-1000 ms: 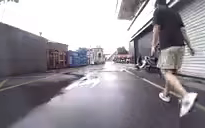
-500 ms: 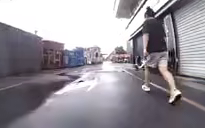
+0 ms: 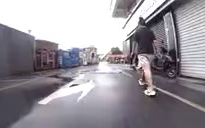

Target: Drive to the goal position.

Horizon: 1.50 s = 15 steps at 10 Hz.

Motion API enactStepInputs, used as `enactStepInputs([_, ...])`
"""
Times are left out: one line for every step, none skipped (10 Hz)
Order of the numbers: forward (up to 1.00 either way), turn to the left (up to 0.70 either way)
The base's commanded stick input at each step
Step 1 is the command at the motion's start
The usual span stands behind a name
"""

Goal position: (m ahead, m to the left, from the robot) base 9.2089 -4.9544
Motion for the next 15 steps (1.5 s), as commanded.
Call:
enactStepInputs([0.7, 0.0])
enactStepInputs([0.7, 0.0])
enactStepInputs([0.7, 0.0])
enactStepInputs([0.7, 0.0])
enactStepInputs([0.7, 0.0])
enactStepInputs([0.7, 0.0])
enactStepInputs([0.7, 0.0])
enactStepInputs([0.7, 0.0])
enactStepInputs([0.7, 0.0])
enactStepInputs([0.7, -0.03])
enactStepInputs([0.7, -0.12])
enactStepInputs([0.7, -0.13])
enactStepInputs([0.7, -0.12])
enactStepInputs([0.7, -0.05])
enactStepInputs([0.7, -0.01])
